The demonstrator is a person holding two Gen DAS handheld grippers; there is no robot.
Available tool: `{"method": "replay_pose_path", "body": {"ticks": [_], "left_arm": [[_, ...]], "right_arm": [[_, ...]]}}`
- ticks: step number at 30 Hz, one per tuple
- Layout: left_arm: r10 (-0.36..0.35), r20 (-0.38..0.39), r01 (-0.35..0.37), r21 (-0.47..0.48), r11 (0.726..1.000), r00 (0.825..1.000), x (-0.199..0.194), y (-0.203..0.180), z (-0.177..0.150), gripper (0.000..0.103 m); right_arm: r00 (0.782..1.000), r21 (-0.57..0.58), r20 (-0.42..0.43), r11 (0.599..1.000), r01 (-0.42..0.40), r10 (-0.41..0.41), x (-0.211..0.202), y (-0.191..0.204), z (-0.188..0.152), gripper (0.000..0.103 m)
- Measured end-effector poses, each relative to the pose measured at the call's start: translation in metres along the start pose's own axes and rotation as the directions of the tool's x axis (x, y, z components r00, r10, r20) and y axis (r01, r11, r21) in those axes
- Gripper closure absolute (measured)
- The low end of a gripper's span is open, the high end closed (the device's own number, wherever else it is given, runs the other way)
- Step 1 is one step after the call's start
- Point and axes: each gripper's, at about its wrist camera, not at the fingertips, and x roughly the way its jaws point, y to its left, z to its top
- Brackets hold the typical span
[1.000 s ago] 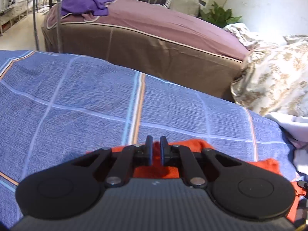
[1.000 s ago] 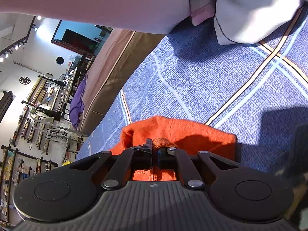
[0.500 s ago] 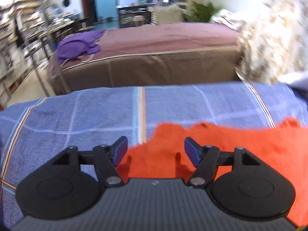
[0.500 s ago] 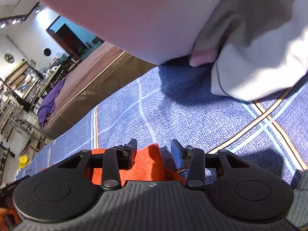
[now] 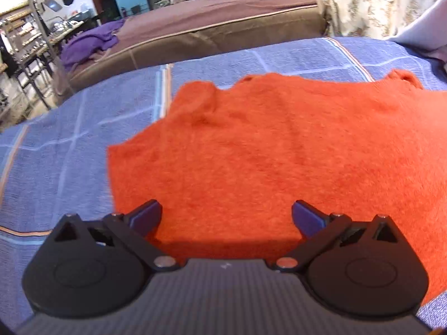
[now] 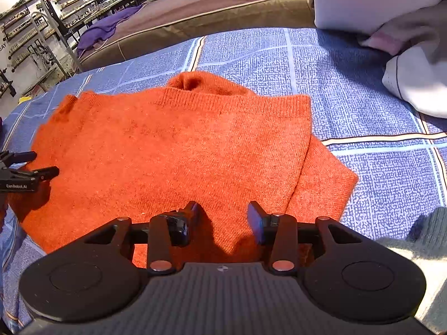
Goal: Fold small clothes
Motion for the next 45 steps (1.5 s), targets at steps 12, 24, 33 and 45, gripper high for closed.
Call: {"method": "replay_pose_path", "body": {"ticks": [12, 24, 33, 45], "left_arm": [[-0.206, 0.185, 0.076, 0.537, 0.84, 0.961, -0.116, -0.141, -0.074, 0.0], [-0.253, 0.39, -0.273, 0.877, 0.395, 0.886, -0.098, -0.288, -0.135, 0.012], [-0.296, 0.426, -0.318, 0.882, 0.349, 0.855, -0.071, -0.347, -0.114, 0.025], [-0.352, 0.139, 0.141, 0.737, 0.661, 0.926, -0.046, -0.325, -0.047, 0.074]], "right_arm": [[0.996, 0.091, 0.089, 0.995, -0.027, 0.019, -0.051, -0.02, -0.006, 0.0], [0.985, 0.476, 0.078, 0.862, -0.173, 0.155, -0.037, -0.096, 0.001, 0.0], [0.983, 0.483, -0.019, 0.862, -0.152, 0.184, -0.006, -0.102, 0.011, 0.0], [0.954, 0.44, 0.008, 0.856, -0.272, 0.299, 0.006, -0.088, 0.024, 0.0]]}}
